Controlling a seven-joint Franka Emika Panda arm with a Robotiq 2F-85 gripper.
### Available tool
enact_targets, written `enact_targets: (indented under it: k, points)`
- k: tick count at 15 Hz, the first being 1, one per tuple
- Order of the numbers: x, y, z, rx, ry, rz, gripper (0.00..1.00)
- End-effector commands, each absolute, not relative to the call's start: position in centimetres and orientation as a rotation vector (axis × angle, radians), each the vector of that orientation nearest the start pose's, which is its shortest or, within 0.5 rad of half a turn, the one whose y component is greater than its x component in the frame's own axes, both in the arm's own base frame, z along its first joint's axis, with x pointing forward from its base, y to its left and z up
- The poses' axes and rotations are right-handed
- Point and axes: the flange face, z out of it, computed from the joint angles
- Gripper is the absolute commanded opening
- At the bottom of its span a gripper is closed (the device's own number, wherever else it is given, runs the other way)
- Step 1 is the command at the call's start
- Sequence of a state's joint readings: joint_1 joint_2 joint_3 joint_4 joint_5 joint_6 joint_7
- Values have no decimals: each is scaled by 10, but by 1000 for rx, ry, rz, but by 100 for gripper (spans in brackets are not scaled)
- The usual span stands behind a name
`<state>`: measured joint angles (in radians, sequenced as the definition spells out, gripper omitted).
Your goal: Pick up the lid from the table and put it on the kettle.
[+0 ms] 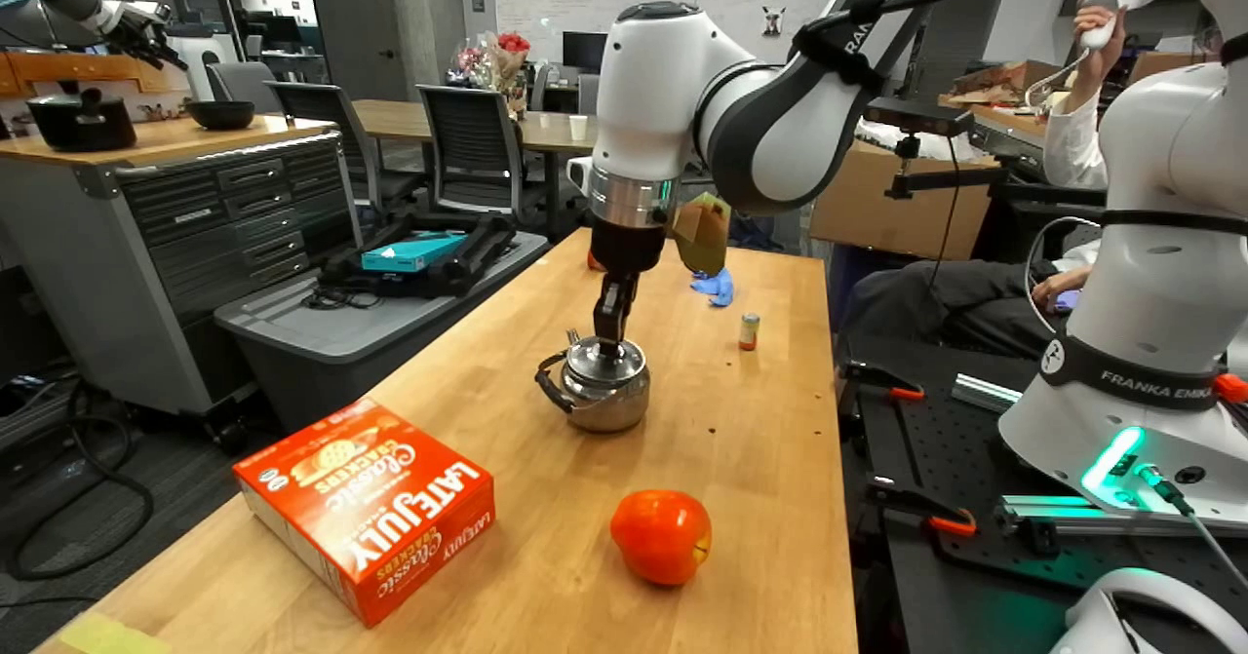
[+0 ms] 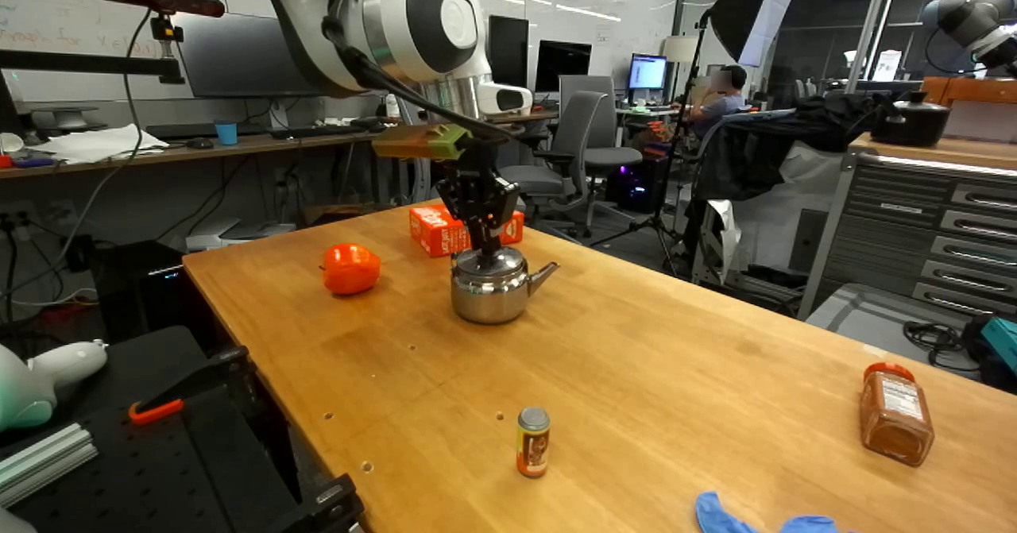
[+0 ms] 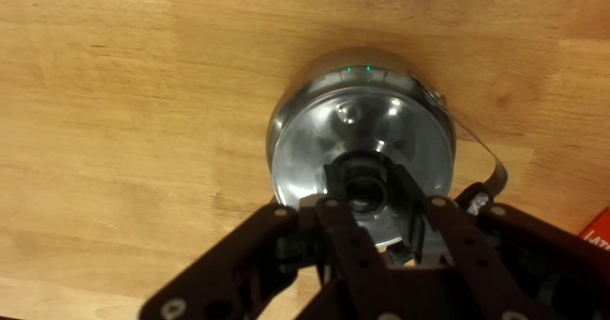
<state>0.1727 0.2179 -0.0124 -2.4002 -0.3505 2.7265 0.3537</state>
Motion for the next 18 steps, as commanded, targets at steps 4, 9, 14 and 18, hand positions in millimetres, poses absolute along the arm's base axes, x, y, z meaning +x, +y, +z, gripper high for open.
enact_targets:
  k: [4,9,14,18]
  points:
    - [497,87,238,-3300,-133,-189,7]
    - [505,73,236,-3273,-81,-83,7]
    - [508,55,240,-3203,-28,-90,53]
    - [506,47,246,-3182,-4,-108,77]
